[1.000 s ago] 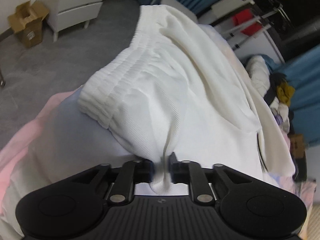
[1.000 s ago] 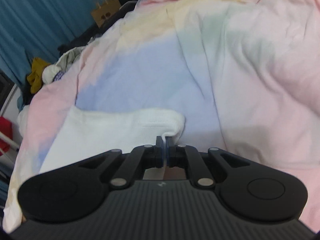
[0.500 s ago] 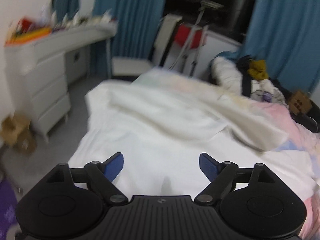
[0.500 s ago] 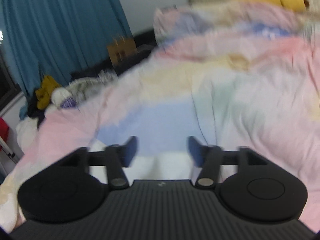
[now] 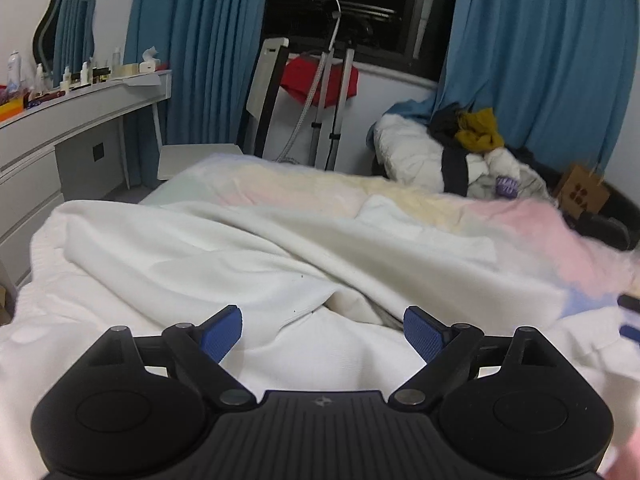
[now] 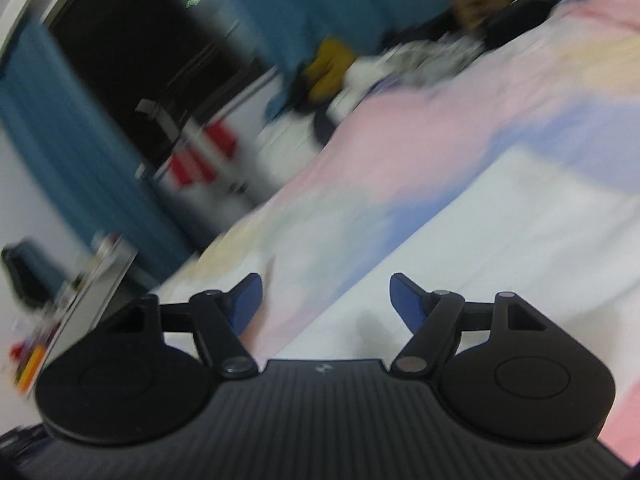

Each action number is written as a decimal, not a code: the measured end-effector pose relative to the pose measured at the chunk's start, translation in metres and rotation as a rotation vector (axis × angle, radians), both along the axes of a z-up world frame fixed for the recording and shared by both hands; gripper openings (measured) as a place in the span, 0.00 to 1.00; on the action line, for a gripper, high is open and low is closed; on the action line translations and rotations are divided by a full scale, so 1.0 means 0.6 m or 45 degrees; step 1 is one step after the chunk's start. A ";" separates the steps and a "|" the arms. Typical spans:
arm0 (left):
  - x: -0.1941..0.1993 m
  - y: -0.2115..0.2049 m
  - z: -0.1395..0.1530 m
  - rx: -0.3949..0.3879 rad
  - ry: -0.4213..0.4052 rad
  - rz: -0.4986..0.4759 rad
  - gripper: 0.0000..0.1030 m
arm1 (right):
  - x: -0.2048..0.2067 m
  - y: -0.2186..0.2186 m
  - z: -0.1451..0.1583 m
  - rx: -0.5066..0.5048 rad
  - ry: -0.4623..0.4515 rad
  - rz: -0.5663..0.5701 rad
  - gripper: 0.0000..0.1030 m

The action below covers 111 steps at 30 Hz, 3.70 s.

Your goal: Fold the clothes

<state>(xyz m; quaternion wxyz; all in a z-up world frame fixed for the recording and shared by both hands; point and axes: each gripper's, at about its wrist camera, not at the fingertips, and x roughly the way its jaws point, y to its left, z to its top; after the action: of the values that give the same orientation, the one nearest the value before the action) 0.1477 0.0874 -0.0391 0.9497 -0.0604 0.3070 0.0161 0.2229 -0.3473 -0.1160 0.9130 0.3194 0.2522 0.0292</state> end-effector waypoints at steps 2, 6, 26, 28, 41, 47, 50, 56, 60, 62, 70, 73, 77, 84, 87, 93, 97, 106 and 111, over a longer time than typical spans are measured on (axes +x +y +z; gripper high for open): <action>0.025 0.001 -0.028 0.031 0.011 -0.001 0.87 | 0.044 0.032 -0.010 0.027 0.037 0.085 0.69; 0.073 0.004 -0.080 0.075 0.033 -0.008 0.87 | 0.149 0.097 -0.030 -0.008 0.121 0.181 0.69; 0.113 0.044 -0.129 0.016 0.010 -0.044 0.87 | 0.338 0.061 0.167 -0.436 -0.227 -0.246 0.06; 0.114 0.048 -0.127 0.009 0.008 -0.035 0.87 | 0.320 0.001 0.196 -0.494 -0.273 -0.418 0.06; 0.123 0.048 -0.136 0.035 0.014 -0.015 0.87 | 0.239 -0.146 0.119 -0.494 0.043 -0.692 0.06; 0.115 0.046 -0.130 0.019 -0.004 0.012 0.87 | 0.187 -0.086 0.202 -0.465 -0.162 -0.629 0.06; 0.107 0.048 -0.120 0.009 -0.027 0.034 0.87 | 0.122 -0.022 0.288 -0.548 -0.381 -0.609 0.06; 0.096 0.052 -0.106 0.013 -0.053 0.061 0.87 | 0.133 0.029 0.357 -0.784 -0.508 -0.766 0.06; 0.097 0.049 -0.103 0.017 -0.049 0.063 0.87 | 0.260 -0.029 0.277 -0.807 -0.180 -0.860 0.06; 0.098 0.048 -0.104 0.019 -0.046 0.057 0.87 | 0.318 -0.068 0.217 -0.752 -0.036 -0.843 0.06; 0.127 0.042 -0.118 0.032 -0.019 0.046 0.88 | 0.448 -0.148 0.031 -0.641 0.149 -0.717 0.09; 0.135 0.042 -0.122 0.009 -0.010 0.041 0.88 | 0.450 -0.132 0.019 -0.750 0.117 -0.598 0.24; 0.133 0.038 -0.119 0.010 -0.005 0.015 0.88 | 0.416 -0.114 0.044 -0.780 0.029 -0.543 0.87; 0.092 0.017 -0.095 0.040 -0.066 -0.066 0.88 | 0.254 -0.045 0.118 -0.643 -0.020 -0.360 0.86; 0.066 0.010 -0.081 0.048 -0.102 -0.090 0.88 | 0.158 0.010 0.139 -0.634 -0.028 -0.236 0.86; 0.004 0.002 -0.053 0.014 -0.105 -0.145 0.88 | -0.022 0.109 0.157 -0.632 -0.093 -0.022 0.86; -0.051 -0.004 -0.036 0.038 -0.110 -0.175 0.88 | -0.109 0.155 0.159 -0.685 -0.112 0.071 0.86; -0.138 0.006 -0.014 0.044 -0.134 -0.137 0.91 | -0.196 0.135 0.117 -0.512 -0.163 0.038 0.86; -0.168 0.049 -0.020 0.007 -0.082 -0.048 0.91 | -0.196 0.130 0.100 -0.512 -0.177 0.018 0.86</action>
<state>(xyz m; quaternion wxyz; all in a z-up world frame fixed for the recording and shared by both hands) 0.0468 0.1168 -0.0509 0.9593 -0.0525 0.2774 -0.0031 0.1052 -0.2692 -0.0563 0.9733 0.1263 0.1915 0.0068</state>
